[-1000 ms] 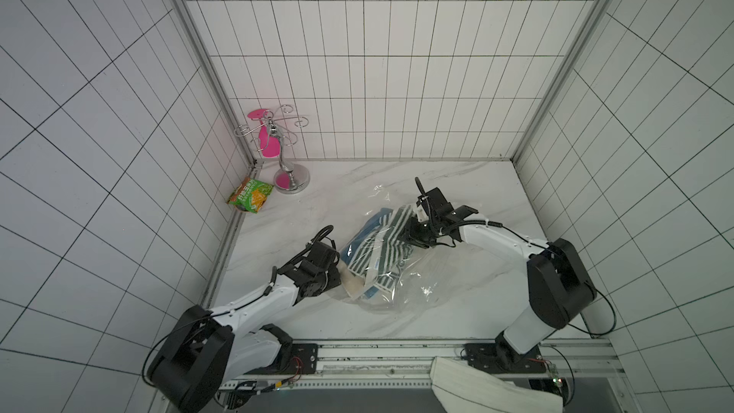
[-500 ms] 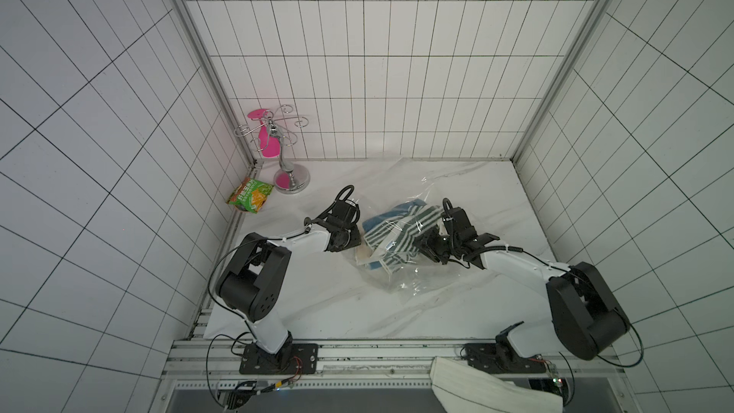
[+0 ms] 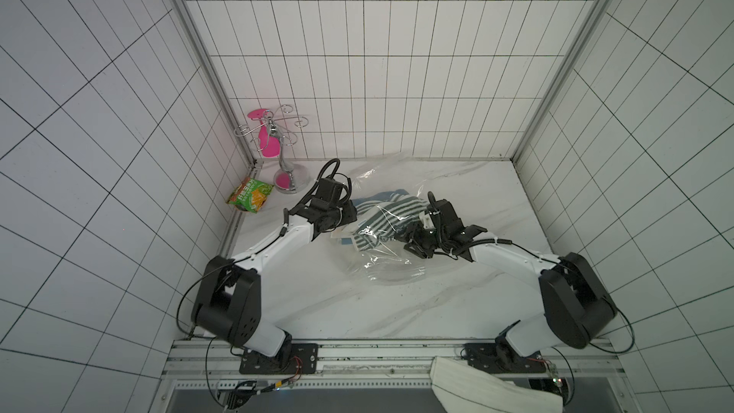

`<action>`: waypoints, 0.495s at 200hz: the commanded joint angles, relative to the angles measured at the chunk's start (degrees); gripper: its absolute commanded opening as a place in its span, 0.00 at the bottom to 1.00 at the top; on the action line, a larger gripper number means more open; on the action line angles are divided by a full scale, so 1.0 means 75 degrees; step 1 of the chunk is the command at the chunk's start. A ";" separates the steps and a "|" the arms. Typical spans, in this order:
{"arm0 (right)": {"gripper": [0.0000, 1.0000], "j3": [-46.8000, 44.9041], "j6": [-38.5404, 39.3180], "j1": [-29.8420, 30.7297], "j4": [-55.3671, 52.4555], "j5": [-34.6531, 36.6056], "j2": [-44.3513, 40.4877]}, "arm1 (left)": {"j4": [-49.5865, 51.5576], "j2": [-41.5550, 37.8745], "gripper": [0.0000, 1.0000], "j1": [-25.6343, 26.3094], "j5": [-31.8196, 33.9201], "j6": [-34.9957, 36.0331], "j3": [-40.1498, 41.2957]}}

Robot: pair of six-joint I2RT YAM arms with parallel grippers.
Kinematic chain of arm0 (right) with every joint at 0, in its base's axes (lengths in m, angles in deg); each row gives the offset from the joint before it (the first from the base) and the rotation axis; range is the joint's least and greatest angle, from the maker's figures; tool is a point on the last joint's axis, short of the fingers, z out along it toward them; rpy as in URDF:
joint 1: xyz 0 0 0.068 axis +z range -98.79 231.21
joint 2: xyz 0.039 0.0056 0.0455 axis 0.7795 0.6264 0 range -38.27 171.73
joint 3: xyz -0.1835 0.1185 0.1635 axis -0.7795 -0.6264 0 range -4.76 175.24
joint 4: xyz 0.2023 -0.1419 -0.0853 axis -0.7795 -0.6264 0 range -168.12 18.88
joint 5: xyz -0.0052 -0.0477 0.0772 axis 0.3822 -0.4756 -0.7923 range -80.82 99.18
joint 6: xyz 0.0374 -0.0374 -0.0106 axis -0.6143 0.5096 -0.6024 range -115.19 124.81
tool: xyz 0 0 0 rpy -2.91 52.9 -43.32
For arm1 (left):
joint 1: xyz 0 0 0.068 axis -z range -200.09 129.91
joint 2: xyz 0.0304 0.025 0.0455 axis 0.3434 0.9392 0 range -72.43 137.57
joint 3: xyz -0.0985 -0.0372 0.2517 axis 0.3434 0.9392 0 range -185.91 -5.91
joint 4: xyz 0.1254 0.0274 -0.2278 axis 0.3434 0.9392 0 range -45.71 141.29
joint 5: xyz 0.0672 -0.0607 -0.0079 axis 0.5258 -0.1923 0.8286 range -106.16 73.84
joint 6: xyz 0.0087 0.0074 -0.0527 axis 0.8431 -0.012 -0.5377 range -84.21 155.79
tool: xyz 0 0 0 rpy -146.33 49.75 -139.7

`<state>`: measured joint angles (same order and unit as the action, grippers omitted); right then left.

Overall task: Place the folded towel into the vacuum bag
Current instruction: Adjust the vacuum bag at the center of the board.

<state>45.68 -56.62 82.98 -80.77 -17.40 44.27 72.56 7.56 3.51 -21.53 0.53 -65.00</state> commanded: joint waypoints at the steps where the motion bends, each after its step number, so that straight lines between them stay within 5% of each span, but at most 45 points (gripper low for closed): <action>1: 0.62 0.0527 0.1584 -0.0236 -0.2618 0.0762 -0.1036 | 0.0985 -0.1739 0.55 0.0214 -0.0271 -0.0232 0.0691; 46: 0.69 0.0727 0.3141 -0.2228 -0.4762 0.0884 -0.2243 | 0.2890 -0.4563 0.62 0.1561 -0.0131 -0.1626 0.1895; 72: 0.70 0.0715 0.3168 -0.3258 -0.4772 0.0494 -0.2651 | 0.2250 -0.6221 0.78 0.2455 -0.0307 -0.3418 0.3199; 99: 0.69 0.0865 0.3119 -0.3674 -0.4698 0.0502 -0.2684 | 0.1688 -0.6773 0.81 0.2772 0.0050 -0.4129 0.3925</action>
<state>50.14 -35.09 57.50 -112.77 -12.57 24.73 88.45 -41.40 23.33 -23.23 -20.89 -38.59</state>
